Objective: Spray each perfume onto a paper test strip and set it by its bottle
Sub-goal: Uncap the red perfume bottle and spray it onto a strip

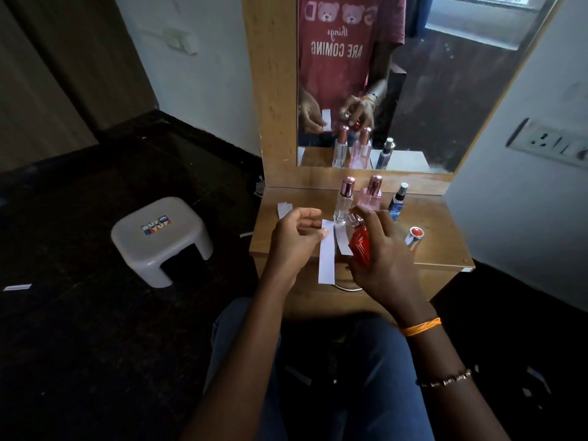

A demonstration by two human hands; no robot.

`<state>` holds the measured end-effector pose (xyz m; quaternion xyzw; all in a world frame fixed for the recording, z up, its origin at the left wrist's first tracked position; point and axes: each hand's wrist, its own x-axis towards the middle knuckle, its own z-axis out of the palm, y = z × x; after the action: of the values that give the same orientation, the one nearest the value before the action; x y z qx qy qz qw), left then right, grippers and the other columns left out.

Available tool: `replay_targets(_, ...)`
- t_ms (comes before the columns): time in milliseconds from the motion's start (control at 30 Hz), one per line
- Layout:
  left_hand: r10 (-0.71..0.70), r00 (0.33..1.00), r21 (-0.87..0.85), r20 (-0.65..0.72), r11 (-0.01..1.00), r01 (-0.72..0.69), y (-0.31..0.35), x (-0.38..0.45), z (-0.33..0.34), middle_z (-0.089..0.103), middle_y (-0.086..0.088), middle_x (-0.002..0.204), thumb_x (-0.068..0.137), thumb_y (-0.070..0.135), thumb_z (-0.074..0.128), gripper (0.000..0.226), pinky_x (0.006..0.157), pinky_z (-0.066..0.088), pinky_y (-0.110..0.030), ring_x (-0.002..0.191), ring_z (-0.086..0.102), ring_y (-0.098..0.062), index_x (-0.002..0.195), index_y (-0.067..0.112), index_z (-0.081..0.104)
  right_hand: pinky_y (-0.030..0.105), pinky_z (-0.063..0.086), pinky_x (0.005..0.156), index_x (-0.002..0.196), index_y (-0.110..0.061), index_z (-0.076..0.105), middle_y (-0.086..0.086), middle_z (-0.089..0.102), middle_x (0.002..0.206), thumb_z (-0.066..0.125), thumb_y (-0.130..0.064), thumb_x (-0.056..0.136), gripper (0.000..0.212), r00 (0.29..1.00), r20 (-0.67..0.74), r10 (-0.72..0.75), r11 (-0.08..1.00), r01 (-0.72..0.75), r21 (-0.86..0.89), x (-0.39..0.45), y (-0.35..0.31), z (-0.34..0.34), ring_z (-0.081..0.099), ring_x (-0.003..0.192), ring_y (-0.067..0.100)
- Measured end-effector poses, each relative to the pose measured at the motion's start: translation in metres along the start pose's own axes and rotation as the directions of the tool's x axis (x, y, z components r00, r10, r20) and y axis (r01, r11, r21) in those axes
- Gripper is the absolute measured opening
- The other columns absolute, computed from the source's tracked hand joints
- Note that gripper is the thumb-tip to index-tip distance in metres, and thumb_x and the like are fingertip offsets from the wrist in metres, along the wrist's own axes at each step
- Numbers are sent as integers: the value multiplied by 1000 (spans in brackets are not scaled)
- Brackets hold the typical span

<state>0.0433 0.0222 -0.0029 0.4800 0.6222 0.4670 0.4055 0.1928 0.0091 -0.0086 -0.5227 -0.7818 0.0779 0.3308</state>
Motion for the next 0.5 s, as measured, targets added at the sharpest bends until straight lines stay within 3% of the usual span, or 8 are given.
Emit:
replay_targets(200,108,989,251,-97,965,-80,-6,37,16,59,3,92,80,4,69,34,62,38,-7,83,55,-7,111,10,58,44,54,78,133,-23,38,8,47,128,71,-8,62,79,998,38,49,995,-52,91,-14,5,11,53,106,34)
replay_targets(500,204,967,512,-155,853,-98,-26,64,36,65,-7,105,79,1,67,31,79,55,-36,98,61,-22,106,11,59,46,55,83,135,-33,29,-1,40,129,77,-14,67,85,989,120,82,975,-105,195,-22,5,21,49,111,24)
